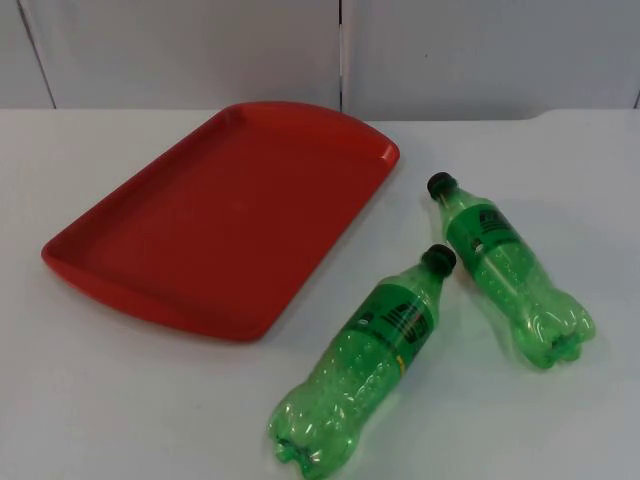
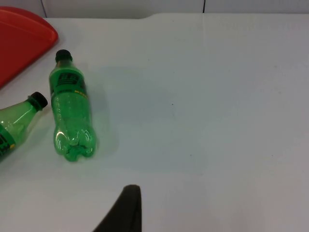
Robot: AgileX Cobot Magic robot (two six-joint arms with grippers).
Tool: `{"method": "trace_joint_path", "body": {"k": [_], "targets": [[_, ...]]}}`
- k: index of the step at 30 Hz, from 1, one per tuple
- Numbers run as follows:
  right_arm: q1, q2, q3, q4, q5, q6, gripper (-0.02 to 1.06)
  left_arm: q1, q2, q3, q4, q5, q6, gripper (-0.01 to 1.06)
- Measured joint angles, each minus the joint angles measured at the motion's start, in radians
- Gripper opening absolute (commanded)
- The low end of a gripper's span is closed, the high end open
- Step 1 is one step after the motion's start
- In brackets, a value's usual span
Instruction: Place the bottle upright on the tray.
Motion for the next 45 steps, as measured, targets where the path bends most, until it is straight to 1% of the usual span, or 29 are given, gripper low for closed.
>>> {"method": "trace_joint_path", "body": {"k": [1,8,10,13,14,18,20,23,24,29,30,34,35,39,40,42,45], "targets": [[0.000,0.000,0.000,0.000,0.000,0.000,1.05,0.000,0.027,-0.031,-0.017,0.000,0.017,1.05],[0.000,0.000,0.000,0.000,0.000,0.000,1.05,0.000,0.109,-0.092,-0.045,0.000,0.076,1.05],[0.000,0.000,0.000,0.000,0.000,0.000,1.05,-0.012,0.137,-0.108,-0.047,-0.004,0.093,1.05],[0.000,0.000,0.000,0.000,0.000,0.000,1.05,-0.058,0.181,-0.138,-0.049,-0.014,0.109,1.05],[0.000,0.000,0.000,0.000,0.000,0.000,1.05,-0.058,0.181,-0.138,-0.049,-0.014,0.109,1.05],[0.000,0.000,0.000,0.000,0.000,0.000,1.05,-0.147,0.257,-0.200,-0.049,-0.041,0.109,1.05],[0.000,0.000,0.000,0.000,0.000,0.000,1.05,-0.158,0.266,-0.208,-0.049,-0.043,0.109,1.05],[0.000,0.000,0.000,0.000,0.000,0.000,1.05,-0.229,0.329,-0.261,-0.030,-0.059,0.099,1.05],[0.000,0.000,0.000,0.000,0.000,0.000,1.05,-0.229,0.329,-0.261,-0.030,-0.059,0.099,1.05],[0.000,0.000,0.000,0.000,0.000,0.000,1.05,-0.332,0.420,-0.318,0.059,-0.084,0.032,1.05],[0.000,0.000,0.000,0.000,0.000,0.000,1.05,-0.332,0.420,-0.318,0.059,-0.084,0.032,1.05],[0.000,0.000,0.000,0.000,0.000,0.000,1.05,-0.414,0.487,-0.344,0.097,-0.105,0.008,1.05],[0.000,0.000,0.000,0.000,0.000,0.000,1.05,-0.414,0.487,-0.344,0.097,-0.105,0.008,1.05],[0.000,0.000,0.000,0.000,0.000,0.000,1.05,-0.495,0.554,-0.350,0.162,-0.138,-0.047,1.05],[0.000,0.000,0.000,0.000,0.000,0.000,1.05,-0.495,0.554,-0.350,0.162,-0.138,-0.047,1.05],[0.000,0.000,0.000,0.000,0.000,0.000,1.05,-0.539,0.591,-0.352,0.197,-0.148,-0.071,1.05],[0.000,0.000,0.000,0.000,0.000,0.000,1.05,-0.604,0.659,-0.361,0.218,-0.186,-0.101,1.05]]}}
